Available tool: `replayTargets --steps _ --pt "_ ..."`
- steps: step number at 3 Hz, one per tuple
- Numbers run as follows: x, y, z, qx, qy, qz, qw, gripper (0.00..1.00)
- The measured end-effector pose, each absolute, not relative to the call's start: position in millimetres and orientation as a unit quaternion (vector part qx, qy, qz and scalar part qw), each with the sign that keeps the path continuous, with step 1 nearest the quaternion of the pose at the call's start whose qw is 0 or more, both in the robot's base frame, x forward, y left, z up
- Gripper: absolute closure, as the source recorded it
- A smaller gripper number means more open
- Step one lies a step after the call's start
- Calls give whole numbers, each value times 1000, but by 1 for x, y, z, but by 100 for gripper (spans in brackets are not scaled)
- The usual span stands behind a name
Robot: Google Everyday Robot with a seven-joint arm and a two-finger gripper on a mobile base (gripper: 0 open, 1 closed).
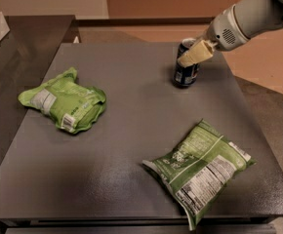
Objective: Move pepsi can near green rice chip bag
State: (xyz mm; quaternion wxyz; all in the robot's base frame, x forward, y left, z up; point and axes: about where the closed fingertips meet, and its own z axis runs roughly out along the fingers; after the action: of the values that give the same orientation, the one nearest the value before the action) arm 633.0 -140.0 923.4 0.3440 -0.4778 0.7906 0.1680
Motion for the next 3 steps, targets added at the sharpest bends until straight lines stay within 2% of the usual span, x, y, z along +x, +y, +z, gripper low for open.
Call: replayTargets --steps 2,3 --pt "584 -51 944 -588 692 237 345 100" --pt "573 -17 932 -619 672 257 316 100"
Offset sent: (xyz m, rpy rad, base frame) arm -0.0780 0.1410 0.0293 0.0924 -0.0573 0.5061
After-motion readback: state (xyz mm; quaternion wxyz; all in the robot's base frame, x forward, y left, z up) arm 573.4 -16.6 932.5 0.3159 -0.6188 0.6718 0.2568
